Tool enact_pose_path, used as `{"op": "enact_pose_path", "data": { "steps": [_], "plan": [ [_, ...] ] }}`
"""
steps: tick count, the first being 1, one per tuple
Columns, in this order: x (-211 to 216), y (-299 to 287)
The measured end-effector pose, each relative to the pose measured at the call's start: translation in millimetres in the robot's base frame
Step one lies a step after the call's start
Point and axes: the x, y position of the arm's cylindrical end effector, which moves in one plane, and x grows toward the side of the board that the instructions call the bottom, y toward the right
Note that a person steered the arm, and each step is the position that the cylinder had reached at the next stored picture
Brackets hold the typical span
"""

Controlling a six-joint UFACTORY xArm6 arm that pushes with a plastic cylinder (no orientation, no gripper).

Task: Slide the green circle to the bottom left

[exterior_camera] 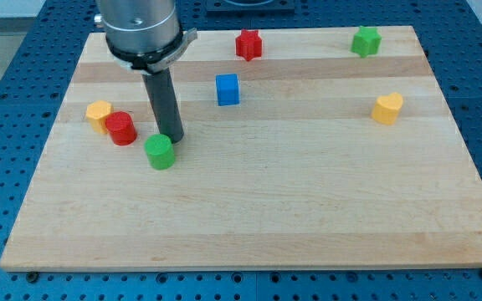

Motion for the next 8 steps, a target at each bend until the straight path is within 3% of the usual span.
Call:
{"op": "enact_pose_path", "data": {
  "steps": [6, 8],
  "plan": [
    [83, -66],
    [73, -25]
  ]
}}
